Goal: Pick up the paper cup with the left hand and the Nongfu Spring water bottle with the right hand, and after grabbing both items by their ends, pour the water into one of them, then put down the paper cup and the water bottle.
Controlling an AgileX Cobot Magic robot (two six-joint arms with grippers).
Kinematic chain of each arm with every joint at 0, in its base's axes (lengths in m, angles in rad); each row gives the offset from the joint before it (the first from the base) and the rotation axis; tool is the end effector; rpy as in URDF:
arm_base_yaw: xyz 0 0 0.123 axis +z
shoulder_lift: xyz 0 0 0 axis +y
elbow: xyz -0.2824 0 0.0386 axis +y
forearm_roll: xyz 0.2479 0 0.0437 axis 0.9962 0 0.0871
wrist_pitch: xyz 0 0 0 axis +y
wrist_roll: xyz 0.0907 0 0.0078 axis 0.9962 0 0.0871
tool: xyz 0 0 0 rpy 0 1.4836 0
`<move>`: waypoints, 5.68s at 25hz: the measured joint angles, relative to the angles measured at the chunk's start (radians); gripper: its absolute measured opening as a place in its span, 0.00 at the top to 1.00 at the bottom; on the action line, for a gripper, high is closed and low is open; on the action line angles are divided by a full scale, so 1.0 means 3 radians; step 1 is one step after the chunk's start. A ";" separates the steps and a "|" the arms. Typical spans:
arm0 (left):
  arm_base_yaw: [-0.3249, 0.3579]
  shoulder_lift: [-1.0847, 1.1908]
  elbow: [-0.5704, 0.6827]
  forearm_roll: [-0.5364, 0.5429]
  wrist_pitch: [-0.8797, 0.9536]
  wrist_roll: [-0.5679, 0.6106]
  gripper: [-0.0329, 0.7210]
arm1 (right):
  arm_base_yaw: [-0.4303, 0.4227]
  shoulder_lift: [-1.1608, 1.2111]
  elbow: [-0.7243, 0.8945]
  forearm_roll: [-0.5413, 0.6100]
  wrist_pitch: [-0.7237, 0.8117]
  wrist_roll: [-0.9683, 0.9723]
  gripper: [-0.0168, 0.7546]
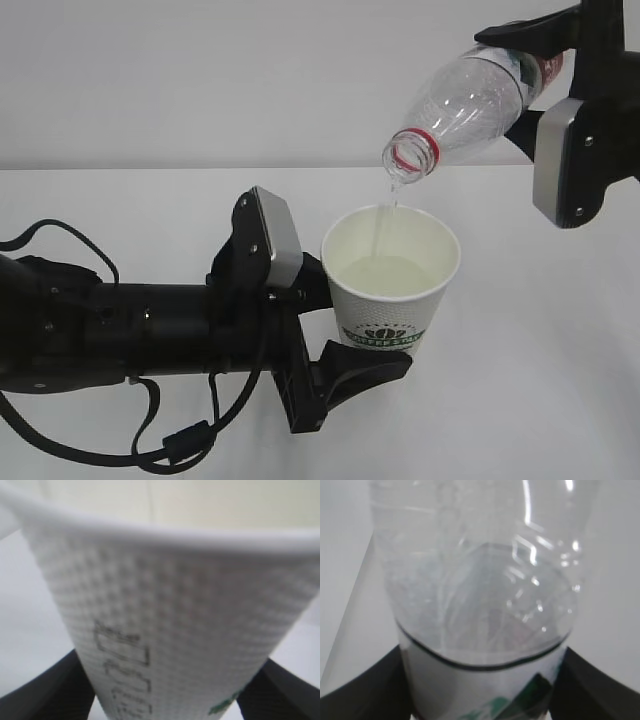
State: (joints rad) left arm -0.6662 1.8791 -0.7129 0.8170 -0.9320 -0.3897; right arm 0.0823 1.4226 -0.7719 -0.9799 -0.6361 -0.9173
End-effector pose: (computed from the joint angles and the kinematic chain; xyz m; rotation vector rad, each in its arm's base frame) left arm 0.2265 -0.2458 0.1453 1.1734 1.5526 -0.9220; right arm 0.2935 0.0692 0.2789 -1.6387 0.7220 -0.8062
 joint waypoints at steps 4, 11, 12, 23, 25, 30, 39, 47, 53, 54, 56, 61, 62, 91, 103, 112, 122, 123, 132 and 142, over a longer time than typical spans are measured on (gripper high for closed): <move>0.0000 0.0000 0.0000 0.0000 0.0000 0.0000 0.17 | 0.0000 0.0000 0.0000 0.0000 0.0000 0.0000 0.29; 0.0000 0.0000 0.0000 0.0000 0.0000 0.0000 0.17 | 0.0000 0.0000 0.0000 0.0000 -0.0006 -0.0010 0.29; 0.0000 0.0000 0.0000 0.0000 0.0000 0.0000 0.17 | 0.0000 0.0000 0.0000 0.0000 -0.0006 -0.0010 0.29; 0.0000 0.0000 0.0000 0.0000 0.0000 0.0000 0.17 | 0.0000 -0.0005 0.0000 0.0012 -0.0006 -0.0051 0.29; 0.0000 0.0000 0.0000 0.0000 0.0000 0.0000 0.17 | 0.0000 -0.0005 0.0000 0.0012 -0.0006 -0.0051 0.29; 0.0000 0.0000 0.0000 0.0000 0.0000 0.0000 0.17 | 0.0000 -0.0005 0.0000 0.0026 -0.0006 -0.0057 0.29; 0.0000 0.0000 0.0000 0.0000 0.0000 0.0000 0.17 | 0.0000 -0.0005 0.0000 0.0069 -0.0006 -0.0075 0.29; 0.0000 0.0000 0.0000 0.0000 0.0000 0.0000 0.17 | 0.0000 -0.0005 0.0000 0.0076 -0.0031 -0.0107 0.29; 0.0000 0.0000 0.0000 0.0000 0.0000 0.0000 0.17 | 0.0000 -0.0005 0.0000 0.0098 -0.0054 -0.0133 0.29; 0.0000 0.0000 0.0000 0.0000 0.0000 0.0000 0.17 | 0.0000 -0.0005 0.0000 0.0098 -0.0054 -0.0139 0.29; 0.0000 0.0000 0.0000 0.0000 0.0000 0.0000 0.17 | 0.0000 -0.0005 0.0000 0.0103 -0.0060 -0.0139 0.29; 0.0000 0.0000 0.0000 0.0000 0.0000 0.0000 0.17 | 0.0000 -0.0005 0.0000 0.0109 -0.0060 -0.0152 0.29; 0.0000 0.0000 0.0000 0.0000 0.0000 0.0000 0.17 | 0.0000 -0.0005 0.0000 0.0115 -0.0060 -0.0152 0.29; 0.0000 0.0006 0.0000 0.0000 0.0000 0.0000 0.17 | 0.0000 -0.0007 0.0000 0.0144 -0.0078 -0.0224 0.29; 0.0000 0.0003 0.0000 -0.0062 -0.0031 0.0005 0.17 | 0.0000 -0.0007 0.0000 0.0150 -0.0078 -0.0224 0.29; 0.0000 0.0003 0.0000 -0.0074 -0.0044 0.0005 0.17 | 0.0000 -0.0007 0.0000 0.0150 -0.0078 -0.0224 0.29; 0.0000 0.0003 0.0000 -0.0074 -0.0044 0.0005 0.17 | 0.0000 -0.0007 0.0000 0.0150 -0.0078 -0.0224 0.29; 0.0000 0.0003 0.0000 -0.0074 -0.0044 0.0005 0.17 | 0.0000 -0.0007 0.0000 0.0157 -0.0078 -0.0224 0.29; 0.0000 0.0003 0.0000 -0.0074 -0.0044 0.0005 0.17 | 0.0000 -0.0007 0.0000 0.0176 -0.0078 -0.0052 0.29; 0.0000 0.0003 0.0000 -0.0074 0.0003 0.0005 0.17 | 0.0000 -0.0007 0.0000 0.0176 -0.0098 0.0276 0.29</move>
State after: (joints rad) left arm -0.6662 1.8801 -0.7129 0.7948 -0.9310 -0.3882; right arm 0.0823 1.4204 -0.7719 -0.9272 -0.6656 -0.8345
